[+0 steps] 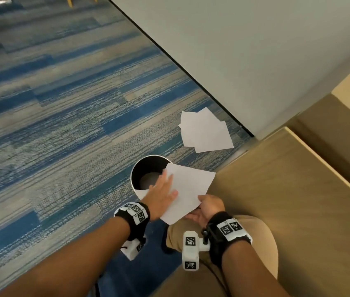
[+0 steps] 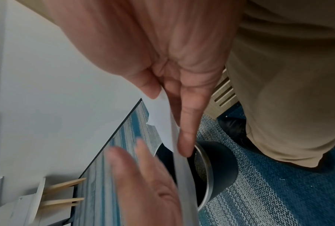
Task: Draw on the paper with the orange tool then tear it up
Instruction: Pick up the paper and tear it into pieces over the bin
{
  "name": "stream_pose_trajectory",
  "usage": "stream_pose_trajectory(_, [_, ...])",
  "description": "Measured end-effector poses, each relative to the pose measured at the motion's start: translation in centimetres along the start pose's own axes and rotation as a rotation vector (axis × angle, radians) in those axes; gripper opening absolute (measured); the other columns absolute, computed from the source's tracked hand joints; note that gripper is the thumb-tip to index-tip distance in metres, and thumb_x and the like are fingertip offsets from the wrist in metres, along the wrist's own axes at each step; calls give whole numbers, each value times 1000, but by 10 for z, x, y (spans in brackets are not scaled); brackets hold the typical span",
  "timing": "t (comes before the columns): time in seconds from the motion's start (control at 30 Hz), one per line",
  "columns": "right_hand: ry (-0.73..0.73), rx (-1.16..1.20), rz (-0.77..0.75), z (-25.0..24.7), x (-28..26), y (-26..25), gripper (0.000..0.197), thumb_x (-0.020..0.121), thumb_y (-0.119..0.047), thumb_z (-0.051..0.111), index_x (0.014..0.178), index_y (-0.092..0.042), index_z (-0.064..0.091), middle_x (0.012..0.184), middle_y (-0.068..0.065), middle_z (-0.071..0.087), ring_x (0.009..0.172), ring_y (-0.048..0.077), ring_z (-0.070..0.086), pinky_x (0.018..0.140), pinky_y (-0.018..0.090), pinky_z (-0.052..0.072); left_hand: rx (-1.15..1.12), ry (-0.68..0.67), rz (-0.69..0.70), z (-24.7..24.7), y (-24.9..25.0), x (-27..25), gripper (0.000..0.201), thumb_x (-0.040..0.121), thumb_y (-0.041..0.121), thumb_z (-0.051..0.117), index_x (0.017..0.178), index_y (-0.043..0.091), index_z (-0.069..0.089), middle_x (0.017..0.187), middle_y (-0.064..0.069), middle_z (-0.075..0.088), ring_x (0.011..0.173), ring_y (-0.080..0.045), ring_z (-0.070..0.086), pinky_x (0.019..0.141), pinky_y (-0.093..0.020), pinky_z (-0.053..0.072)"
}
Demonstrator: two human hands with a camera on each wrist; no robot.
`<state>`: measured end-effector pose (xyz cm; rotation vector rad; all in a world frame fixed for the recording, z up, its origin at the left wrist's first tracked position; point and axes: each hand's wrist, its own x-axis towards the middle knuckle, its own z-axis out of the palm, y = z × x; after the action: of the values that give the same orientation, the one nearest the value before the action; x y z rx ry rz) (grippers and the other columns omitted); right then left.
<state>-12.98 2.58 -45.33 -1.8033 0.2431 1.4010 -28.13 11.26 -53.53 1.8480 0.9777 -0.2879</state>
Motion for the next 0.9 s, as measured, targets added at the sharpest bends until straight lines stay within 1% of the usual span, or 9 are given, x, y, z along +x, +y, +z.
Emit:
stream_pose_trajectory(0.07, [8,12,15,-1,1,1,27,105,-7,38,119,-2,61,113,23,71,100,44,69,75,55,59,58,-123,212,14,14,-12,78,93,74,5,159,35,-10,166,12,-21,153,-9,-15,122,-40,-11])
stream_pose_trajectory(0.23, [19,8,2,0,-4,-1,22,105,-9,41,116,-5,60,111,24,71,96,43,69,73,54,60,68,23,-145,20,-25,-6,118,66,92,-18,161,26,8,168,-3,-18,154,-26,-14,121,-60,1])
stream_pose_trajectory(0.33, [18,1,5,-1,-1,0,25,105,-8,39,116,-3,62,110,25,71,96,42,70,78,56,59,10,-117,90,26,3,-20,76,97,69,15,159,30,-4,167,9,-17,153,-12,-11,122,-44,-4])
stream_pose_trajectory(0.4, [22,-25,8,-3,-3,0,25,104,-6,39,107,-2,64,100,22,72,89,40,69,73,53,59,87,-157,-64,25,0,-17,70,103,58,19,161,21,7,169,-4,-8,155,-27,-5,122,-56,3])
stream_pose_trajectory(0.47, [22,-42,1,-5,-6,-2,25,104,-5,40,93,-6,62,88,18,69,80,36,67,66,48,57,-15,23,-256,16,-17,-3,106,80,86,0,160,19,13,169,-10,-6,154,-35,-6,120,-62,6])
stream_pose_trajectory(0.63, [43,-39,-16,-4,-1,1,25,104,-7,40,95,-10,64,91,17,71,82,37,69,65,47,58,104,-82,152,20,-2,2,110,69,95,-8,160,32,-5,166,9,-21,153,-15,-16,122,-48,-6])
stream_pose_trajectory(0.7, [40,-19,-11,-4,-5,0,25,105,-7,40,96,-9,63,91,18,70,81,37,68,65,49,58,166,-99,-91,17,-19,3,136,49,102,-17,161,26,1,168,2,-16,155,-26,-8,121,-58,1])
stream_pose_trajectory(0.77, [37,-23,-15,-4,-5,-1,23,104,-6,40,96,-7,62,91,19,69,82,37,68,64,49,58,51,35,-240,10,-29,4,127,61,100,-4,161,23,3,168,-1,-15,155,-29,-6,121,-60,3])
stream_pose_trajectory(0.9, [34,-21,-36,-5,-2,2,28,105,-8,39,93,-11,63,94,19,72,83,37,70,63,46,59,-18,-69,224,20,6,-20,87,89,79,14,159,31,-6,164,13,-21,151,-8,-17,122,-38,-8])
